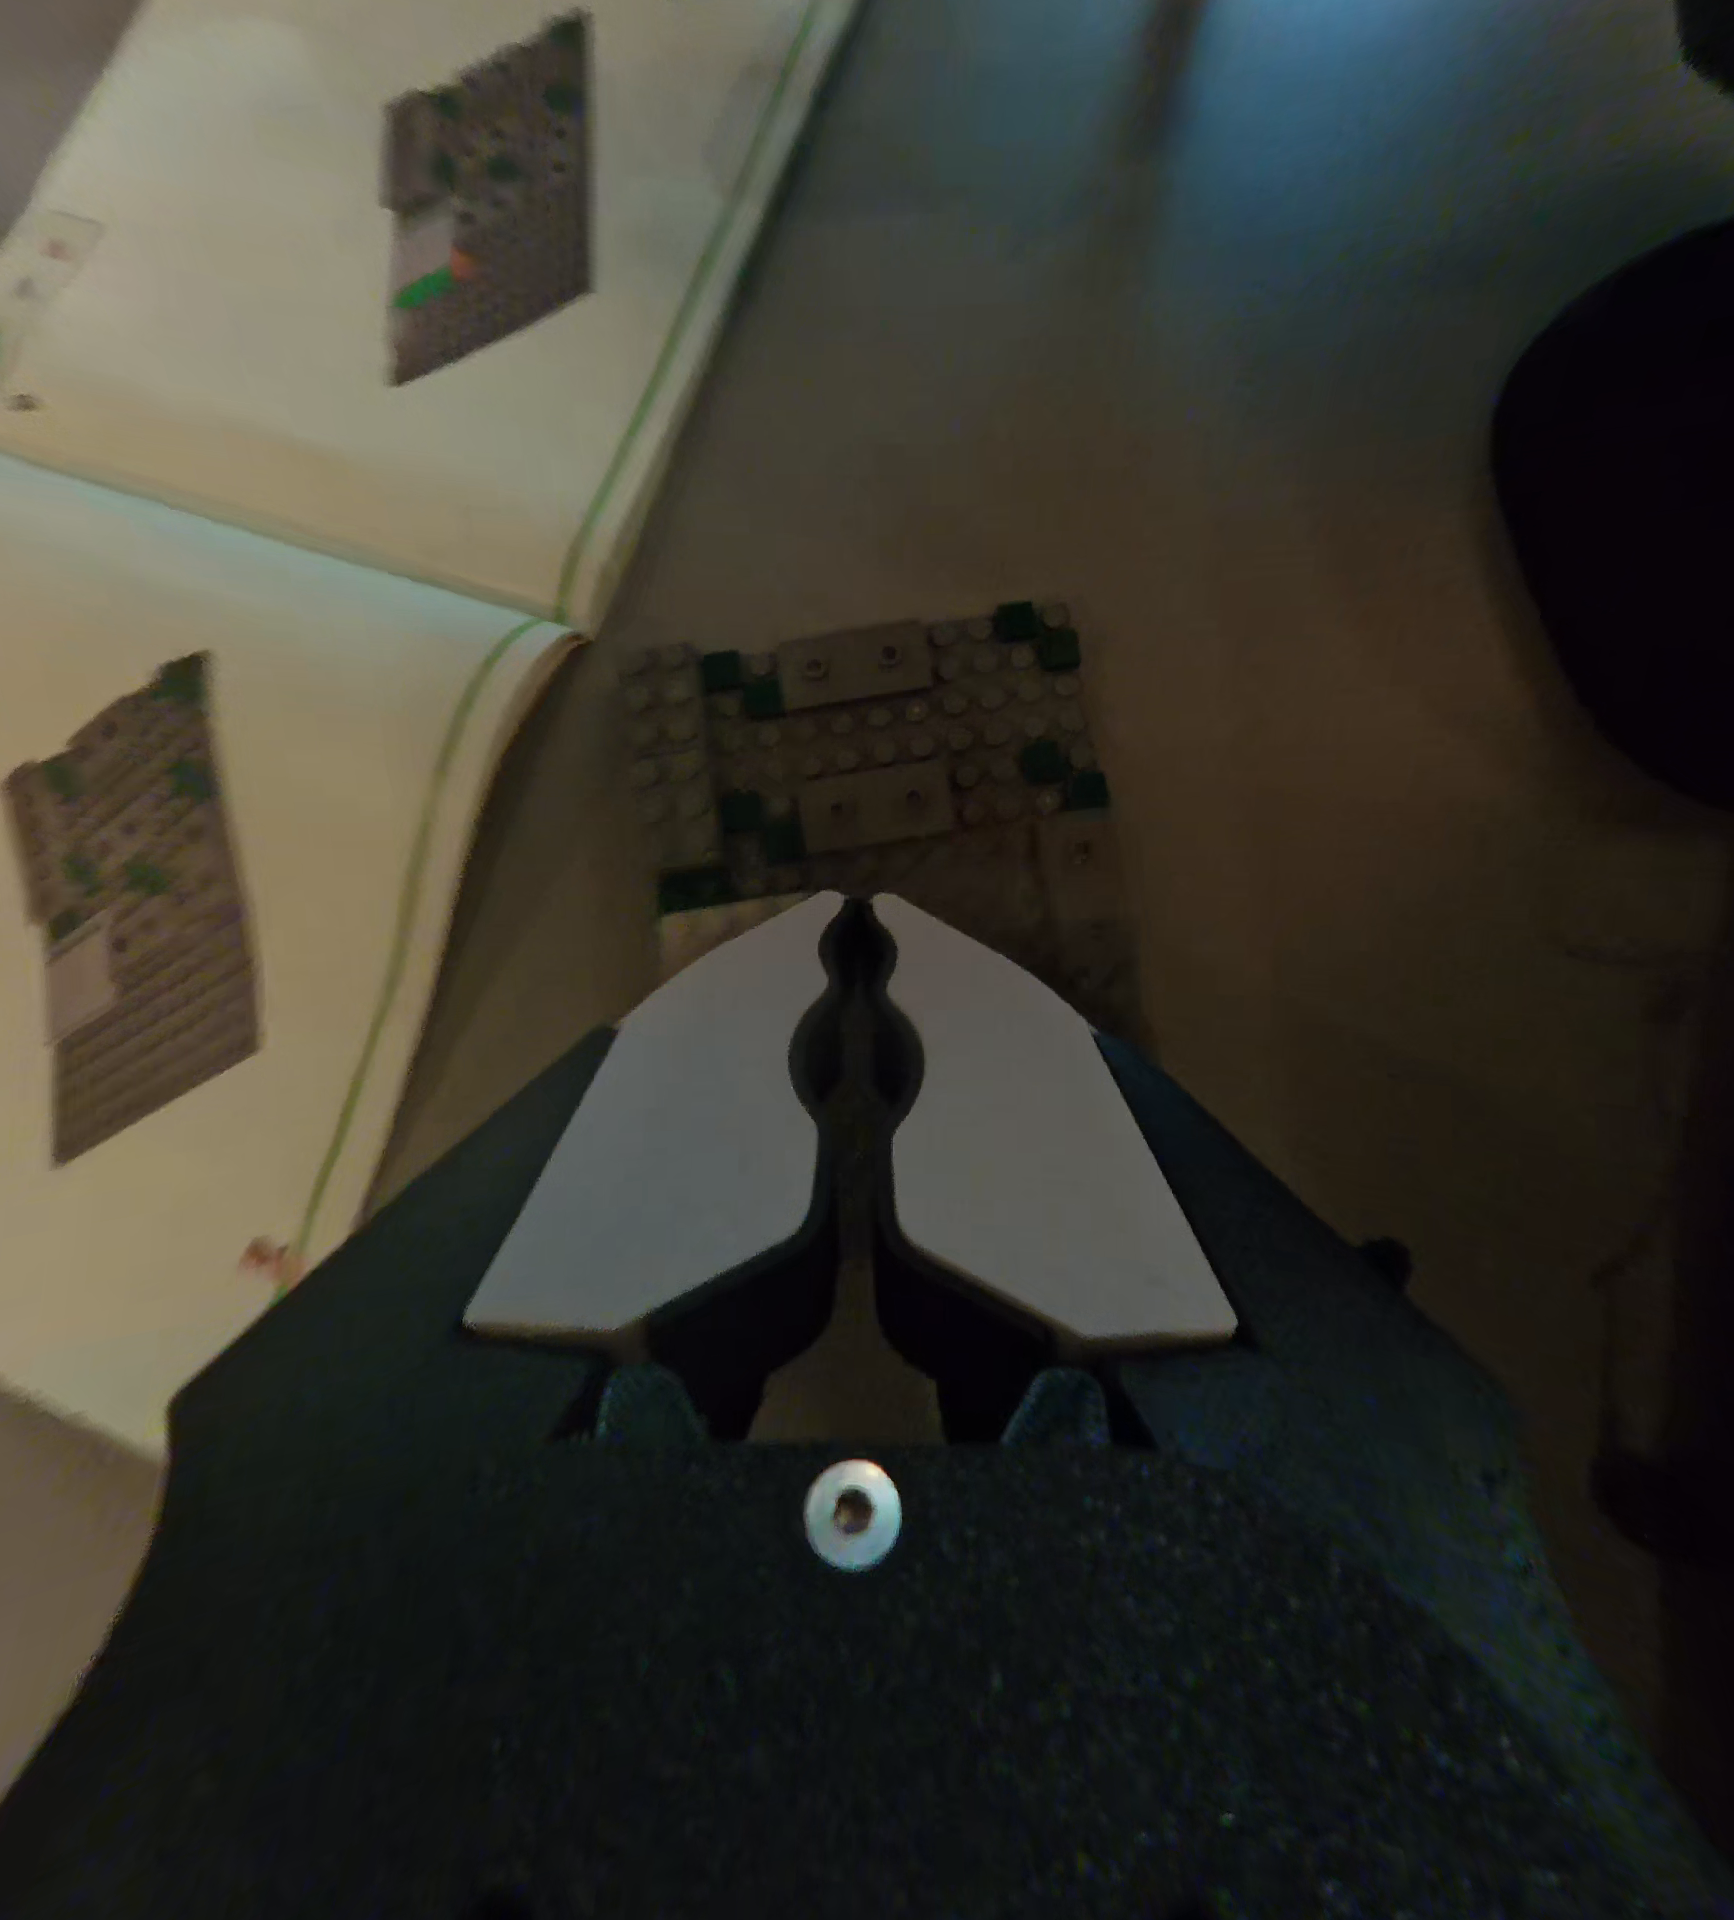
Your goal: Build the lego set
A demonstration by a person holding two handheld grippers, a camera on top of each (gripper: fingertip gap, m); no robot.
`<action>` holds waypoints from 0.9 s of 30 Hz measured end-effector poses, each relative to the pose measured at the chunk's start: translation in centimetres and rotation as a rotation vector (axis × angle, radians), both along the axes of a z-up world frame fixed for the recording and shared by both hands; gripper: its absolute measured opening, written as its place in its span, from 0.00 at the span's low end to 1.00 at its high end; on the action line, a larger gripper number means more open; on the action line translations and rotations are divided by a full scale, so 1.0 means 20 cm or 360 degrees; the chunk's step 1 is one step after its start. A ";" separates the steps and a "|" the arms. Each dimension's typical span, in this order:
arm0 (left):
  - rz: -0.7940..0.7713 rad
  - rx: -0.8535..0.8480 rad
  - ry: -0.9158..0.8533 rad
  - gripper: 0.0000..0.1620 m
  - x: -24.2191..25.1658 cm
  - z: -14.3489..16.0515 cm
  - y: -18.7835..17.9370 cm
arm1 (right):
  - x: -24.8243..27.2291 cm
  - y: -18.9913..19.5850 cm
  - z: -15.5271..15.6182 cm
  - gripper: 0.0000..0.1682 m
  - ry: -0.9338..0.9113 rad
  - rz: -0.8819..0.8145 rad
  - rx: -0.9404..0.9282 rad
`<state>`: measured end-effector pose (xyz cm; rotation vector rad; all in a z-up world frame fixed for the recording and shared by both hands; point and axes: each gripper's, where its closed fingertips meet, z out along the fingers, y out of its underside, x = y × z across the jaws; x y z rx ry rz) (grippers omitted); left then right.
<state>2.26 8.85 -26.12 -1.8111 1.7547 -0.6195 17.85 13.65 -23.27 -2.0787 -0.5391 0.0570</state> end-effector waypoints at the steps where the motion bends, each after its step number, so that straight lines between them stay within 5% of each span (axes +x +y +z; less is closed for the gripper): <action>1: 0.0032 0.0015 -0.0018 0.00 -0.02 0.02 0.02 | 0.00 0.00 0.00 0.00 0.0004 0.0006 0.0004; 14: 0.0505 0.0149 -0.0146 0.00 -0.36 0.08 0.32 | -0.15 0.00 0.02 0.00 0.0007 0.0194 0.0138; 27: 0.0538 0.0067 -0.0199 0.00 -0.39 0.00 0.35 | -0.33 0.00 0.00 0.02 0.0017 0.0414 0.0208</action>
